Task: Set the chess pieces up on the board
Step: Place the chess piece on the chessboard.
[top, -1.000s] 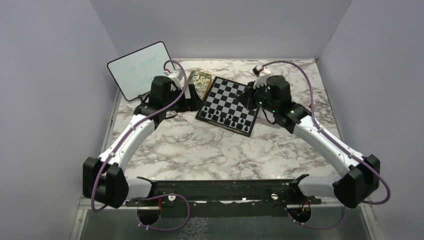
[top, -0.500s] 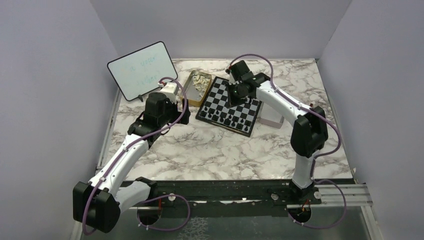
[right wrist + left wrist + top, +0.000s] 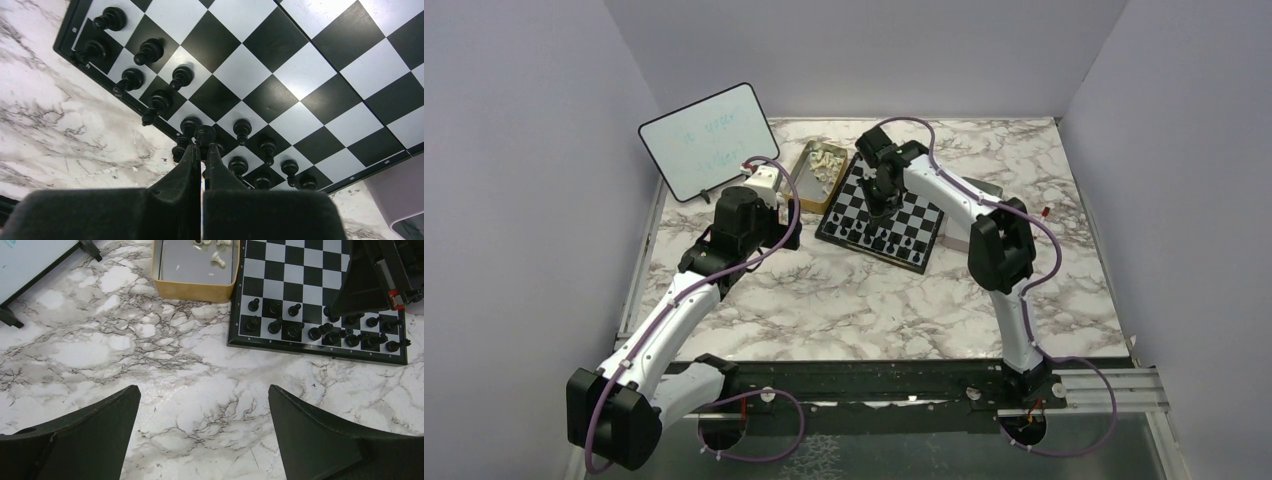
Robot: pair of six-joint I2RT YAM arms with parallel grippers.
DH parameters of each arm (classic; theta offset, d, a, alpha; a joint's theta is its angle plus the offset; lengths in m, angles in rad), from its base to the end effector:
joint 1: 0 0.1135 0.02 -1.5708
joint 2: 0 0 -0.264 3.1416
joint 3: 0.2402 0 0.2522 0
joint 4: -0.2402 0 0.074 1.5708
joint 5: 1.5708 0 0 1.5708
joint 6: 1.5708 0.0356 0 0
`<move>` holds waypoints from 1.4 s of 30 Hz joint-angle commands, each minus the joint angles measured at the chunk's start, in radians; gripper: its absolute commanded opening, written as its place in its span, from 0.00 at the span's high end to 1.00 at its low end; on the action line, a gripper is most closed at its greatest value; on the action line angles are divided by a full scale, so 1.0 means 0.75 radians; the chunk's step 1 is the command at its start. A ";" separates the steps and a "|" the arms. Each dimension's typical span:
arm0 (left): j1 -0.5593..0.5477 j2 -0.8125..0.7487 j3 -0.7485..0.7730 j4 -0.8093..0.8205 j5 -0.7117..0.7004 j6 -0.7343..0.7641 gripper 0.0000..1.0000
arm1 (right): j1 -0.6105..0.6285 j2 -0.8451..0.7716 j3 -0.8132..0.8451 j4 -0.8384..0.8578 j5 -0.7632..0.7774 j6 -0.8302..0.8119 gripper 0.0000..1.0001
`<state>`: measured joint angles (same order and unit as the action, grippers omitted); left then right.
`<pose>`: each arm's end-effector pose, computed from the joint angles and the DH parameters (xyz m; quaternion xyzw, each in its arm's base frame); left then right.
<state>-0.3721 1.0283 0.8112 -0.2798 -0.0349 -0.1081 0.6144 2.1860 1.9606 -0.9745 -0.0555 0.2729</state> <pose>0.2167 -0.0833 0.2932 0.1042 0.8528 -0.1071 0.5003 0.3782 0.2692 0.2307 -0.1720 0.9673 0.1037 0.1548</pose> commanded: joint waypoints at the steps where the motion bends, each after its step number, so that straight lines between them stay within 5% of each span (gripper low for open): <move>1: -0.009 -0.033 0.011 -0.001 -0.031 0.019 0.01 | 0.009 0.050 0.074 -0.099 0.035 -0.019 0.99; 42: -0.019 -0.034 0.011 -0.003 -0.032 0.018 0.01 | 0.008 0.227 0.184 -0.112 0.013 -0.033 0.86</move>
<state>-0.3820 1.0206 0.8112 -0.2802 -0.0391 -0.1070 0.6144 2.3177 2.0640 -1.0420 -0.0448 0.2607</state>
